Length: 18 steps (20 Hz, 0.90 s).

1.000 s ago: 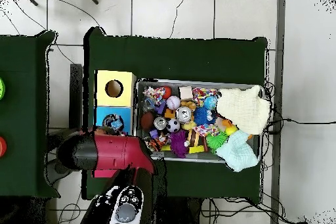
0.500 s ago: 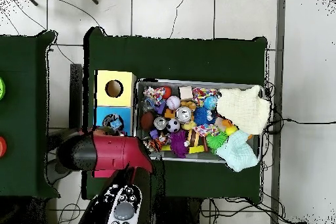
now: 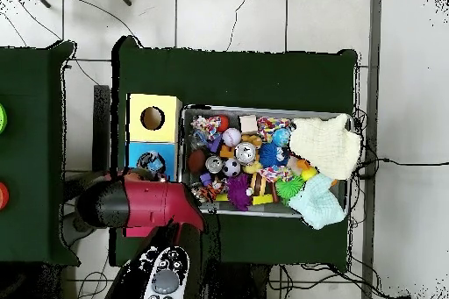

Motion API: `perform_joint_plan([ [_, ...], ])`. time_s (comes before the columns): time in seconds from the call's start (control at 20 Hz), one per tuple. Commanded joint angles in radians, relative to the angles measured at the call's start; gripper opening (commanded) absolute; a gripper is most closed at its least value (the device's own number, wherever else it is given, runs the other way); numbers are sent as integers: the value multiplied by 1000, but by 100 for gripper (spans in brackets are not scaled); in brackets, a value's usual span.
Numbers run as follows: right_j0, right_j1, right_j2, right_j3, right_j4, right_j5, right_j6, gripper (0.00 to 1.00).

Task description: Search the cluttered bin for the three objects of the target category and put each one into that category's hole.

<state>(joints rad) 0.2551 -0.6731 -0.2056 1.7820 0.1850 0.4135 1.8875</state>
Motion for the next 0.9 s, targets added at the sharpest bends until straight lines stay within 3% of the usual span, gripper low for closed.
perform_joint_plan([
  [0.05, -15, 20, 34, 32, -31, -92, 150, 100],
  [0.5, 8, 13, 13, 29, -4, -50, 183, 100],
  [0.9, -17, -16, 36, 49, 2, -30, 162, 100],
])
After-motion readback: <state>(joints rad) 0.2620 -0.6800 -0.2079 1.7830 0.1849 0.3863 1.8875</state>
